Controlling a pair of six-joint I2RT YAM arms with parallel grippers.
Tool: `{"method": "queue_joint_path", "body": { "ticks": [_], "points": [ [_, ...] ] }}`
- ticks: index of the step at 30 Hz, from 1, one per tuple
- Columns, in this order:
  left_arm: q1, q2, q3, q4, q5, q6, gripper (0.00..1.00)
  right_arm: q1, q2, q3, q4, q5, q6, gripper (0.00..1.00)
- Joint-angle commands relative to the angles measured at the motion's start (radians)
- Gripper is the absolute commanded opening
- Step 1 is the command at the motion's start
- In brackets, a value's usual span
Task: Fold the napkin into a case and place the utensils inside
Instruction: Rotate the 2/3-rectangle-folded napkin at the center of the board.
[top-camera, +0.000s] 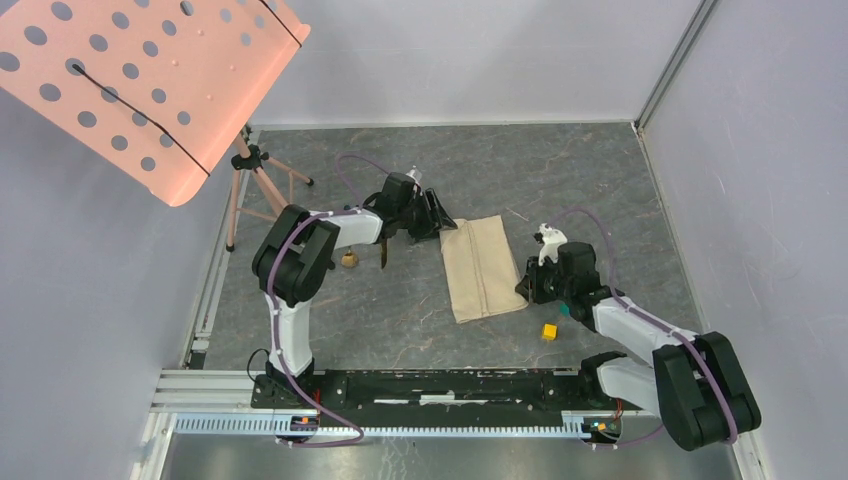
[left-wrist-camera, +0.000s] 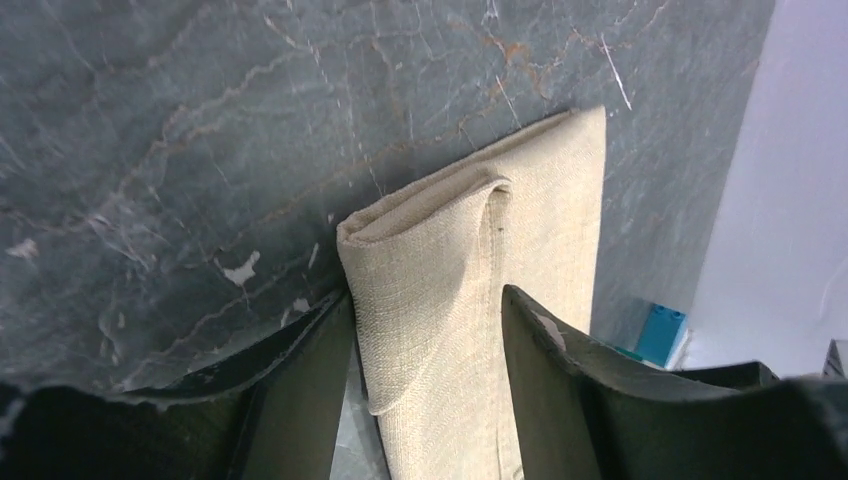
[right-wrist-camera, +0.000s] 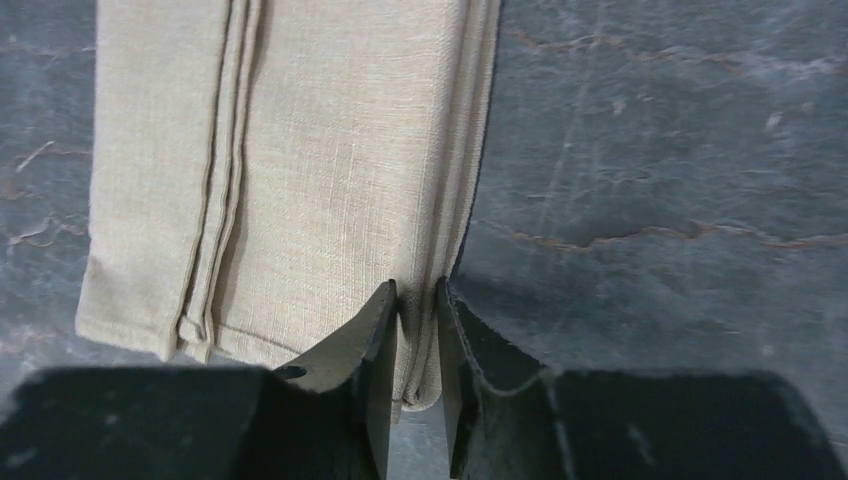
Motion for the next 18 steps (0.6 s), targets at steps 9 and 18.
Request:
{"method": "queue_joint_path", "body": {
  "ticks": [9, 18],
  "points": [
    [0.001, -0.307, -0.128, -0.225, -0.212, 0.207, 0.89, 0.168, -0.117, -0.081, 0.124, -0.075, 0.189, 0.39],
    [-0.285, -0.667, -0.308, -0.353, -0.348, 0.116, 0.86, 0.095, -0.265, 0.055, -0.205, 0.146, 0.069, 0.79]
  ]
}}
